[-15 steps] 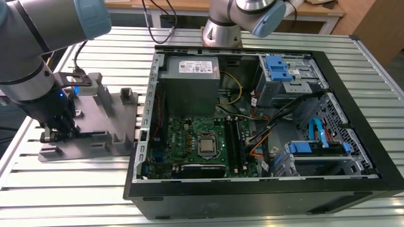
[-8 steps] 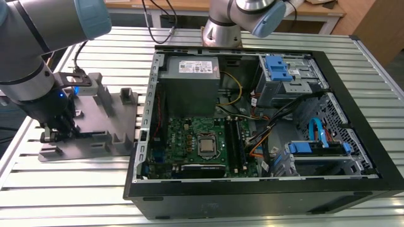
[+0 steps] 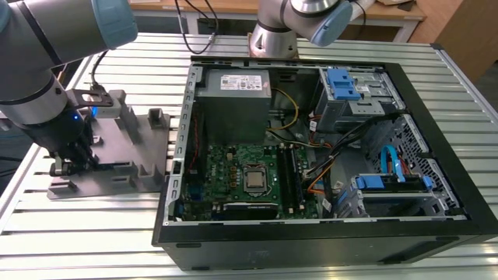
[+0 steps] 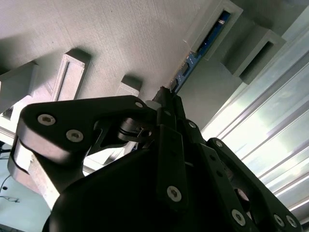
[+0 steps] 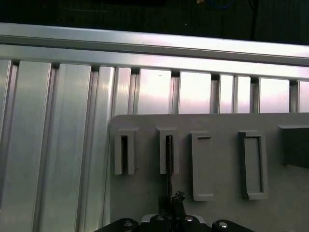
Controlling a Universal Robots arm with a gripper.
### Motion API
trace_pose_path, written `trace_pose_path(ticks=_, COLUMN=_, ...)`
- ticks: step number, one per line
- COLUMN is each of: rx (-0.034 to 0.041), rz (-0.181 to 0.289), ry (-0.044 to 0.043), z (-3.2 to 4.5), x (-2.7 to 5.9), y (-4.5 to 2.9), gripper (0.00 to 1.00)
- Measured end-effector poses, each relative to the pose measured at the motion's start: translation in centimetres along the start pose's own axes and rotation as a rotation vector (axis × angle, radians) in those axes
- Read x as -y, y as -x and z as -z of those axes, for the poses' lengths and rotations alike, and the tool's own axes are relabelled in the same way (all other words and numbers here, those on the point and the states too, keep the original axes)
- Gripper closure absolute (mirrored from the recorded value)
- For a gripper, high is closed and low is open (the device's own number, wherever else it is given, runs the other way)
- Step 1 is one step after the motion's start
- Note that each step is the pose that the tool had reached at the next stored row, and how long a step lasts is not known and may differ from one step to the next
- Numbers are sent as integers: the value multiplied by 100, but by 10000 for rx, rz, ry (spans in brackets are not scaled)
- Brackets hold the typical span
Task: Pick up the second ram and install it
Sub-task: 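Pick up the second ram and move it above second insertion slot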
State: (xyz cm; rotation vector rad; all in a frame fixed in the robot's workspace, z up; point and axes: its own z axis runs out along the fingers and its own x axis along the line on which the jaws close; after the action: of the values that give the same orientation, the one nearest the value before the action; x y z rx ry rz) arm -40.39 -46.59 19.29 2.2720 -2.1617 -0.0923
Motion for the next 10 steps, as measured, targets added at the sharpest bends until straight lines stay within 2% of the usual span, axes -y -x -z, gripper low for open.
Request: trace_pose_path(ticks=10, rx=4, rz=0, ry=-8, z=8, x=1, y=1, gripper=89)
